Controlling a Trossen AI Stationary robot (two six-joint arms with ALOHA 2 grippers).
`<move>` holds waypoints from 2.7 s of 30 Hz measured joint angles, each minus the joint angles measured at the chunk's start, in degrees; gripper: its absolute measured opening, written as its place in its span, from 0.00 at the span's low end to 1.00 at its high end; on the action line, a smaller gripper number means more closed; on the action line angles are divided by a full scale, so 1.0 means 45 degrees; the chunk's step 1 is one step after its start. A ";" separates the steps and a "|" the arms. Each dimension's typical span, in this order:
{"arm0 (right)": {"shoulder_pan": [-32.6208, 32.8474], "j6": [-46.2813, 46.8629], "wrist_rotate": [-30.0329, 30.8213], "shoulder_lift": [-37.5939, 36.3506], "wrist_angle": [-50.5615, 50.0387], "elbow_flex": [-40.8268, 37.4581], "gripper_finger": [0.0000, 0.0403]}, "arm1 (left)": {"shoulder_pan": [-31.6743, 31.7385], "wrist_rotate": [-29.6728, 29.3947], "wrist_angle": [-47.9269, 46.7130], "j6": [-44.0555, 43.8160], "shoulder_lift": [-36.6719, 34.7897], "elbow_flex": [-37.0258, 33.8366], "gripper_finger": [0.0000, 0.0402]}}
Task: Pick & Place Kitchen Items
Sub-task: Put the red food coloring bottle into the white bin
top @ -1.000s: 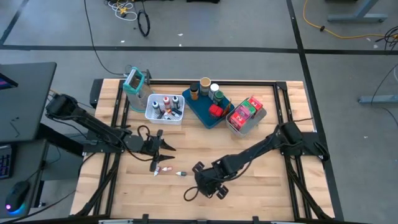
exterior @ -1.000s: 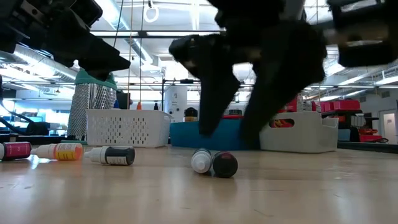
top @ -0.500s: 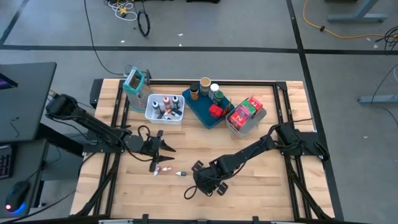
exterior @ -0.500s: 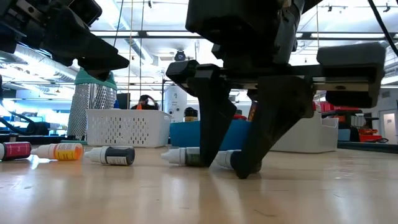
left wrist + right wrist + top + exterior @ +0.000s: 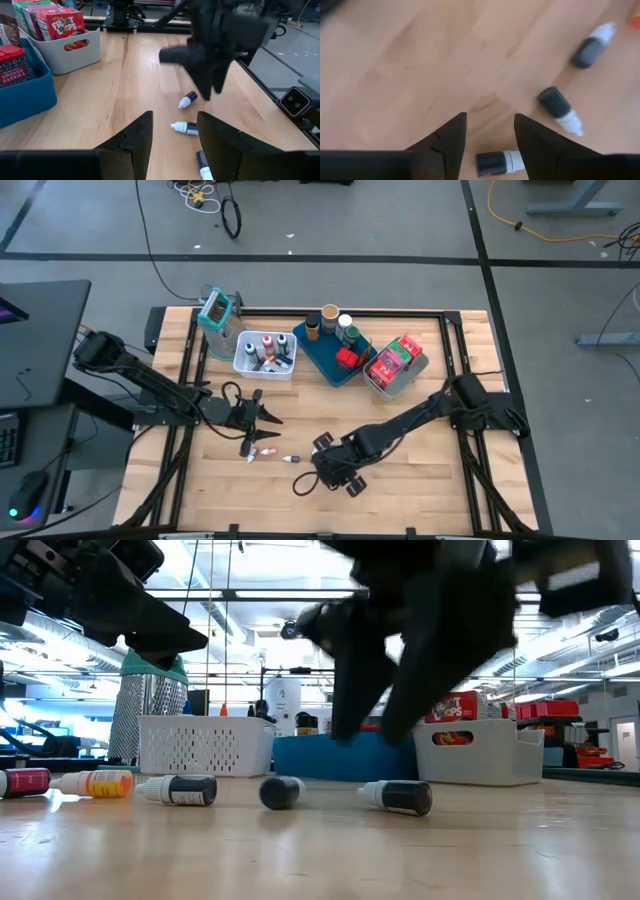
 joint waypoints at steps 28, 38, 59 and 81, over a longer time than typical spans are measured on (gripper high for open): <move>0.0096 1.3735 0.2298 -0.0262 -0.0514 -0.1086 0.44 | 0.0000 0.0091 0.0019 0.0275 0.0000 0.0000 0.40; 0.0279 1.2974 0.3056 -0.0407 0.2135 -0.3343 0.40 | 0.0000 -0.0002 0.0145 0.1122 -0.0005 0.0000 0.40; -0.2254 0.9397 0.3991 -0.1574 0.4881 -0.4041 0.17 | -0.0019 -0.2604 -0.0323 0.1981 -0.1445 0.1273 0.40; -0.6604 0.3418 0.4715 0.1162 1.7332 -0.2884 0.19 | -0.0019 -0.6288 -0.1808 0.4731 -0.5606 0.1554 0.40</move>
